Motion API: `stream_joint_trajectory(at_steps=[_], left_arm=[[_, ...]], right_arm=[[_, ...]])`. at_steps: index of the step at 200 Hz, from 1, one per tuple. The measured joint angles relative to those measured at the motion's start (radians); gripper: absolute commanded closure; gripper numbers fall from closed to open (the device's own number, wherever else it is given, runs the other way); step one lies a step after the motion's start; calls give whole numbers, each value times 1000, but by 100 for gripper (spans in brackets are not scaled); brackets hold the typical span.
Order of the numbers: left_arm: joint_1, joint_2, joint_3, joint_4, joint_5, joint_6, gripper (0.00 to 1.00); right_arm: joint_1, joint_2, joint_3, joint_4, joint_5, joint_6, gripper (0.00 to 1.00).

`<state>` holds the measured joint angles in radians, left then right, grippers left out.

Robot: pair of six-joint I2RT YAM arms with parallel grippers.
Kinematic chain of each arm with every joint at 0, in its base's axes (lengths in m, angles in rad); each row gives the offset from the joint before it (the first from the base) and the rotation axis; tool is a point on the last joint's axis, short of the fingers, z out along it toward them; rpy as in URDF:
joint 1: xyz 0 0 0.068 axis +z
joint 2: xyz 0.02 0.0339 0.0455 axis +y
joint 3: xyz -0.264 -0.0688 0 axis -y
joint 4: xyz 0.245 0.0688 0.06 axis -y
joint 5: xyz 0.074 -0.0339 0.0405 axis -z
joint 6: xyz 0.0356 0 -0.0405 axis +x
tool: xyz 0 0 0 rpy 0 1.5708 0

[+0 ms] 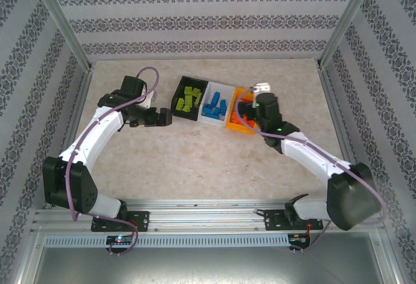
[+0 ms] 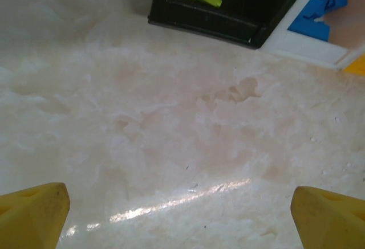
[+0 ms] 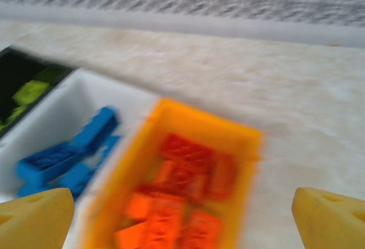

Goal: Sort the legos into containers by color

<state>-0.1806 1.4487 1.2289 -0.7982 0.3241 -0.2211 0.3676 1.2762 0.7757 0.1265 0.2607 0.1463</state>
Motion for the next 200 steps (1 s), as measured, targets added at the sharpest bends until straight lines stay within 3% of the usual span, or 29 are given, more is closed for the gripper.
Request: stream_joint_trajectory(at_steps=[42,94,128,149,181,200], left_arm=[[5,8,-23,71,-27,-48,0],[5,103,42,108,-76,-52,0],[19,85,-21,216,-224,71,0],[101,80,-122,311,-278,125,0],[304,100,-253,483,-276,107,0],[338,118,-325,595,-268,105,0]], right_arm=[[-237,-60,-178,98,-32,-55,2],[-288,75,-222,211,-121,-154,2],[-294,194,-220,310,-179,-170,2],[-312,220,-206,333,-202,-169,2],[-342,223,-207,369,-222,-157,2],[-344,224,-207,383,-226,-153,2]])
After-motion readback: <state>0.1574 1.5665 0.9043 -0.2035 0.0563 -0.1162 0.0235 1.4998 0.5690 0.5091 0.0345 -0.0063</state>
